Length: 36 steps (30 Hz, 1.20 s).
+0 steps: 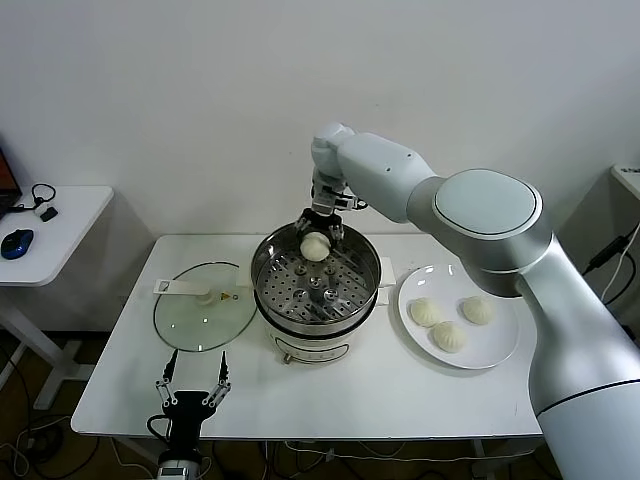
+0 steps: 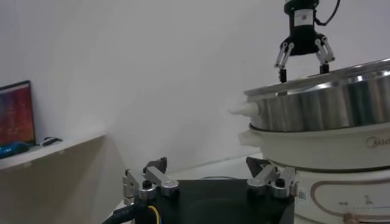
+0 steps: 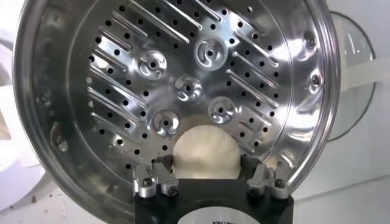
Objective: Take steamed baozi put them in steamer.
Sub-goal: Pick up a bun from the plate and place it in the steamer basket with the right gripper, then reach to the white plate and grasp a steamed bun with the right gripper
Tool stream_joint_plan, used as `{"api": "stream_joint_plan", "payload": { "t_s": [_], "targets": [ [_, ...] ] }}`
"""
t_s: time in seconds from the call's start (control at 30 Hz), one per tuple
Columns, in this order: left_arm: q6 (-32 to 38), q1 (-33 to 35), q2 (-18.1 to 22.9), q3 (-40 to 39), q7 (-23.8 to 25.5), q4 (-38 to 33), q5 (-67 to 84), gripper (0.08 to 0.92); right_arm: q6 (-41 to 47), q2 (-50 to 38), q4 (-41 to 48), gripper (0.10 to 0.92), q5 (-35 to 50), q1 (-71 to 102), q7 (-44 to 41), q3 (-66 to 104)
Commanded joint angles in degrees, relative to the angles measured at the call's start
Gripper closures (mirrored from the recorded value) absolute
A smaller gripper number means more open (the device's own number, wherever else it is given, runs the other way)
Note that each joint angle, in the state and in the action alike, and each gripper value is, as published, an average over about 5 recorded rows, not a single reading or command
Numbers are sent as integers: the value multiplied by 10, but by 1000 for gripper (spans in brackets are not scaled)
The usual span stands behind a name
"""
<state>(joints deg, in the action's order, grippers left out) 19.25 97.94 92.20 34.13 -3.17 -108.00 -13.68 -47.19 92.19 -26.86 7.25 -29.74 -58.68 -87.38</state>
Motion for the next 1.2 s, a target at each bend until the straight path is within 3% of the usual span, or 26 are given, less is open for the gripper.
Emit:
{"api": "stream_joint_plan", "payload": {
  "t_s": [0.03,0.23,1.2],
  "targets": [
    [0,1,28,0,0,-2,-1,177,-28,22,6,240,-3,4,4,6],
    [0,4,28,-1,0,-7,-3,177,-28,21,3,203,3,-10,4,7],
    [-3,9,28,-11,1,-13,-16,177,-28,-81,-140,203,122,-138,-23,-86]
  ]
}}
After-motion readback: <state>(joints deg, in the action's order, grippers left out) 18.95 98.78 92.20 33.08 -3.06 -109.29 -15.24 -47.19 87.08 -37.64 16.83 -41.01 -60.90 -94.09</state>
